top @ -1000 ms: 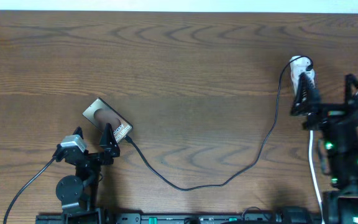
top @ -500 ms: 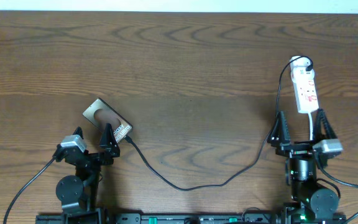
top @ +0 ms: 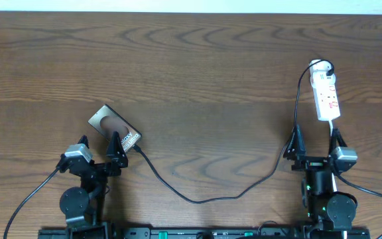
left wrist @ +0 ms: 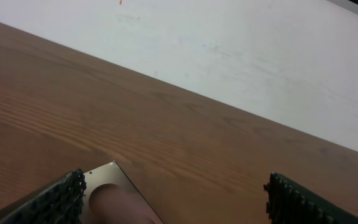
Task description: Plug charger to phone and switch on socket
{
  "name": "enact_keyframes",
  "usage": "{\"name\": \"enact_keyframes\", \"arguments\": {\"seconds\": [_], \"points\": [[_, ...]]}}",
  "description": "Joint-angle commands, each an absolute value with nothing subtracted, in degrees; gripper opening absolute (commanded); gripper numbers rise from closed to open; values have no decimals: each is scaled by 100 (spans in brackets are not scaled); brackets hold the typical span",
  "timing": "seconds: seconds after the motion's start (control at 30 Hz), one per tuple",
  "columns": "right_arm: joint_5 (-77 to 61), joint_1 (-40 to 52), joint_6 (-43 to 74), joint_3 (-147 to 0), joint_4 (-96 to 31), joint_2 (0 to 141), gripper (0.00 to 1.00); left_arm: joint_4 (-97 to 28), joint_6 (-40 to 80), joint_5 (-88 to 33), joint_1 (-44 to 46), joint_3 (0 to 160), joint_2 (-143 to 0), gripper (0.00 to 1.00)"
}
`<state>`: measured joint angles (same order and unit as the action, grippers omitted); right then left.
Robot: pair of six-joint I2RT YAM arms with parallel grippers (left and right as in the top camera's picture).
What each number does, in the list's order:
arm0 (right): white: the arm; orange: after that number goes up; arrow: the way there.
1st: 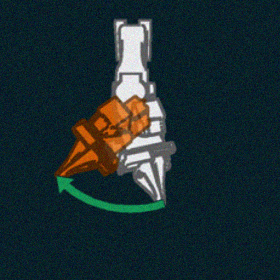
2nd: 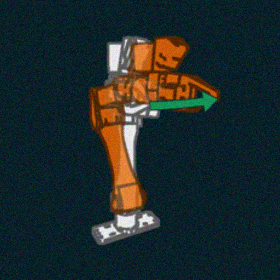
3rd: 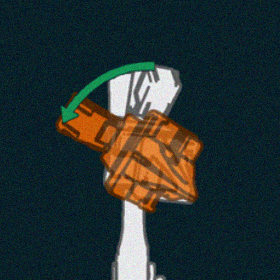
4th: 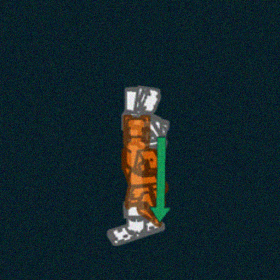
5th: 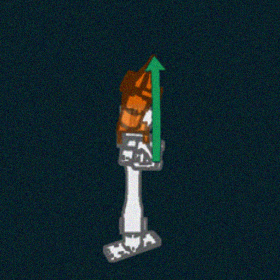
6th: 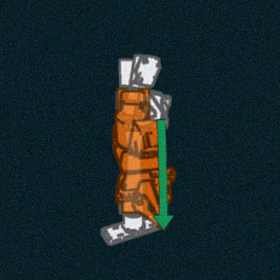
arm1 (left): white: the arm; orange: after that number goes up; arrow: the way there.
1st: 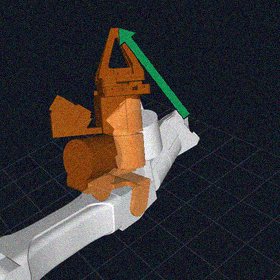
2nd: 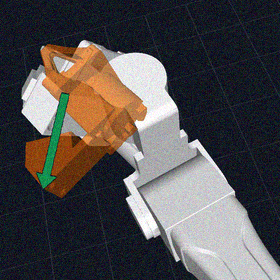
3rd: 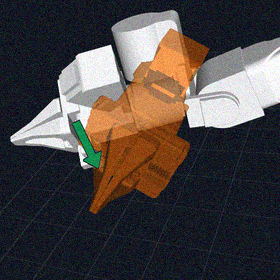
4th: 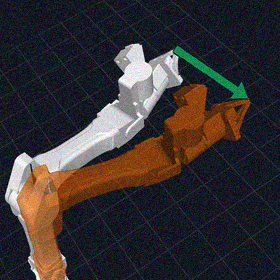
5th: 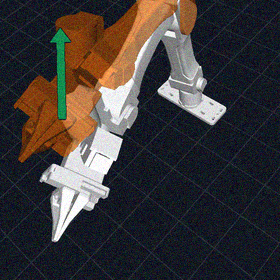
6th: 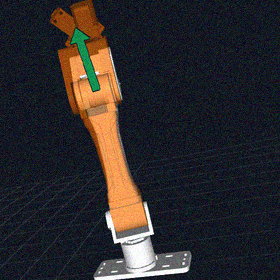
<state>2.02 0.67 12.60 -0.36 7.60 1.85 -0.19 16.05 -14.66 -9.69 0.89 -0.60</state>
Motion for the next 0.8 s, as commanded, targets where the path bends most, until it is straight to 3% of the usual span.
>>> {"name": "enact_keyframes", "arguments": {"seconds": [0.0, 0.23, 0.77], "points": [[443, 73, 1260, -30, 504, 36, 99, -274, 1522, -1535, -967, 23, -23, 91], [541, -187, 1258, -30, -414, 27, 99, -274, 1525, -1535, -967, 23, -23, 91], [113, -255, -163, -27, -451, 27, 99, -274, 1525, -1535, -967, 23, -23, 91]]}}
